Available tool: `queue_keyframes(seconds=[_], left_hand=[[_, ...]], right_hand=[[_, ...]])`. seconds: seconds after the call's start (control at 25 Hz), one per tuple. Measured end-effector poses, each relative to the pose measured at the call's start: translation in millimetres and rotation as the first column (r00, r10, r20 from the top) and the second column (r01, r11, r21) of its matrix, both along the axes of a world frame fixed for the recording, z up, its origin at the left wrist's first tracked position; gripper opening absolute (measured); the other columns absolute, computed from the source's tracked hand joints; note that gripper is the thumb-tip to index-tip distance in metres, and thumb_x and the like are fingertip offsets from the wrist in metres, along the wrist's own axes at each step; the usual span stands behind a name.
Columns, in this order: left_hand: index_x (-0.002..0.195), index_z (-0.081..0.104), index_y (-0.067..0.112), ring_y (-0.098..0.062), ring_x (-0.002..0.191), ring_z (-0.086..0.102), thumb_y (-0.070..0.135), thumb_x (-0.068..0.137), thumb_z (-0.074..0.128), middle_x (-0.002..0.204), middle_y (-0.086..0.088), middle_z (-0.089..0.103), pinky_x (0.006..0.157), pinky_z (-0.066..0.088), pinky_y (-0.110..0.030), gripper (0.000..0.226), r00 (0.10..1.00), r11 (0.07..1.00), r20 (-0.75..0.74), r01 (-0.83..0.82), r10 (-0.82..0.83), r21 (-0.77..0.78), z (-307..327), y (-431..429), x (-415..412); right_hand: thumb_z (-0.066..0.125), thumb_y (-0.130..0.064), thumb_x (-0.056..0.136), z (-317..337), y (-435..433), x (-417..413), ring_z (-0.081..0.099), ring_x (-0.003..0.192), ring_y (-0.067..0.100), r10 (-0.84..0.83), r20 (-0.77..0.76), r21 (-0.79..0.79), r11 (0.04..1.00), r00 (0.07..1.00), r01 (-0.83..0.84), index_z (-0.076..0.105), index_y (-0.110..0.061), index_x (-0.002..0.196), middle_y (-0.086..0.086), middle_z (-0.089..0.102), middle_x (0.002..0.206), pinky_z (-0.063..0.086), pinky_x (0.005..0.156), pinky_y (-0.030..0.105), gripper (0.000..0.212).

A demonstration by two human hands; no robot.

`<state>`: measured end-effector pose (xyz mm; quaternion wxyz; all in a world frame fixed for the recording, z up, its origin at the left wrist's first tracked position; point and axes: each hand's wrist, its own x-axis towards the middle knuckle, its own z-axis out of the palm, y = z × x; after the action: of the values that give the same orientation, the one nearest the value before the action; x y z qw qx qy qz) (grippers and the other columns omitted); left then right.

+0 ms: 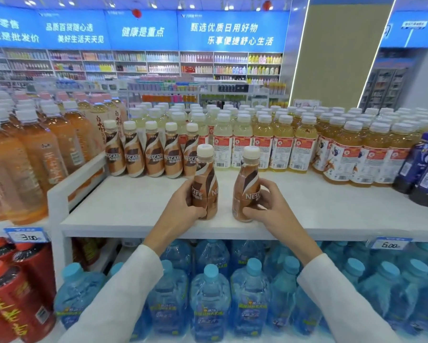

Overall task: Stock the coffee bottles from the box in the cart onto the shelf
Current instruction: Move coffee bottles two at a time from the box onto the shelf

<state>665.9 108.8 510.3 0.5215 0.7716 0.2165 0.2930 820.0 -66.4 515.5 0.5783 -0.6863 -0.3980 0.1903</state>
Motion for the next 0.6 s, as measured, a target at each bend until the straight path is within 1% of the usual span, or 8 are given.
queue_keyframes(seconds=[0.04, 0.08, 0.16, 0.28, 0.36, 0.44, 0.52, 0.6], left_hand=[[0.126, 0.055, 0.028, -0.011, 0.109, 0.067, 0.000, 0.066, 0.082, 0.114, 0.011, 0.070, 0.097, 0.054, -0.030, 0.071, 1.000, 0.999, 0.002, -0.030, 0.030, 0.019, 0.4, -1.5, -2.4], [0.122, 0.056, 0.031, -0.007, 0.105, 0.067, 0.004, 0.066, 0.087, 0.110, 0.016, 0.068, 0.092, 0.054, -0.024, 0.069, 0.995, 0.994, 0.002, -0.099, 0.099, 0.054, 1.1, -6.0, -3.3], [0.114, 0.054, 0.033, 0.001, 0.095, 0.064, 0.021, 0.060, 0.095, 0.102, 0.021, 0.064, 0.080, 0.050, -0.016, 0.069, 0.969, 0.962, 0.007, -0.247, 0.248, 0.117, 2.5, -18.2, -2.5], [0.110, 0.050, 0.030, 0.002, 0.089, 0.062, 0.036, 0.055, 0.097, 0.099, 0.020, 0.060, 0.071, 0.046, -0.014, 0.073, 0.946, 0.937, 0.019, -0.323, 0.324, 0.135, 1.0, -28.1, 0.6], [0.113, 0.050, 0.029, -0.001, 0.091, 0.063, 0.037, 0.056, 0.096, 0.103, 0.017, 0.062, 0.071, 0.045, -0.012, 0.074, 0.946, 0.938, 0.020, -0.324, 0.324, 0.127, -0.5, -28.8, 0.1], [0.117, 0.052, 0.028, -0.004, 0.094, 0.064, 0.037, 0.059, 0.096, 0.108, 0.014, 0.064, 0.073, 0.045, -0.010, 0.073, 0.942, 0.933, 0.009, -0.333, 0.335, 0.139, -2.8, -28.6, -0.8], [0.120, 0.055, 0.027, -0.006, 0.097, 0.065, 0.038, 0.060, 0.095, 0.113, 0.012, 0.065, 0.079, 0.050, -0.015, 0.073, 0.933, 0.923, 0.020, -0.360, 0.361, 0.139, -5.3, -30.8, -0.9], [0.124, 0.057, 0.027, -0.009, 0.101, 0.065, 0.040, 0.060, 0.095, 0.117, 0.009, 0.063, 0.085, 0.054, -0.022, 0.075, 0.919, 0.907, 0.035, -0.393, 0.393, 0.151, -5.4, -33.0, -1.0]], right_hand=[[0.083, -0.007, 0.078, -0.4, -0.1, 0.8, 0.064, 0.111, 0.008, -0.041, 0.031, 0.000, 0.999, 0.999, 0.041, 0.046, -0.028, 0.133, -0.002, 0.065, 0.125, 0.051, 0.102, 0.033, 0.070], [0.087, -0.015, 0.074, -0.7, 1.0, -0.7, 0.063, 0.109, 0.007, -0.096, 0.091, -0.006, 0.995, 0.991, 0.097, 0.050, -0.028, 0.131, -0.007, 0.065, 0.122, 0.052, 0.098, 0.031, 0.069], [0.093, -0.036, 0.066, -1.4, 6.9, -8.3, 0.060, 0.106, 0.004, -0.189, 0.214, -0.019, 0.980, 0.958, 0.198, 0.052, -0.027, 0.128, -0.012, 0.062, 0.118, 0.051, 0.090, 0.025, 0.074], [0.091, -0.050, 0.062, -7.1, 13.1, -13.0, 0.058, 0.107, 0.006, -0.226, 0.234, -0.021, 0.971, 0.946, 0.237, 0.049, -0.026, 0.127, -0.009, 0.057, 0.120, 0.050, 0.089, 0.023, 0.082], [0.091, -0.051, 0.063, -9.8, 9.0, -14.8, 0.058, 0.109, 0.005, -0.243, 0.203, 0.000, 0.969, 0.949, 0.248, 0.047, -0.028, 0.129, -0.011, 0.057, 0.123, 0.051, 0.089, 0.024, 0.083], [0.091, -0.045, 0.066, -11.0, 3.6, -17.5, 0.060, 0.106, 0.001, -0.280, 0.171, 0.040, 0.960, 0.945, 0.277, 0.049, -0.029, 0.129, -0.013, 0.061, 0.120, 0.050, 0.084, 0.017, 0.078], [0.090, -0.035, 0.071, -9.7, 0.5, -22.0, 0.060, 0.099, -0.007, -0.284, 0.142, 0.067, 0.958, 0.948, 0.277, 0.055, -0.028, 0.126, -0.015, 0.064, 0.115, 0.048, 0.074, 0.007, 0.065], [0.087, -0.028, 0.076, -9.1, 3.6, -22.8, 0.059, 0.097, -0.010, -0.253, 0.142, 0.075, 0.967, 0.957, 0.244, 0.058, -0.027, 0.128, -0.014, 0.065, 0.115, 0.047, 0.071, 0.004, 0.059]])
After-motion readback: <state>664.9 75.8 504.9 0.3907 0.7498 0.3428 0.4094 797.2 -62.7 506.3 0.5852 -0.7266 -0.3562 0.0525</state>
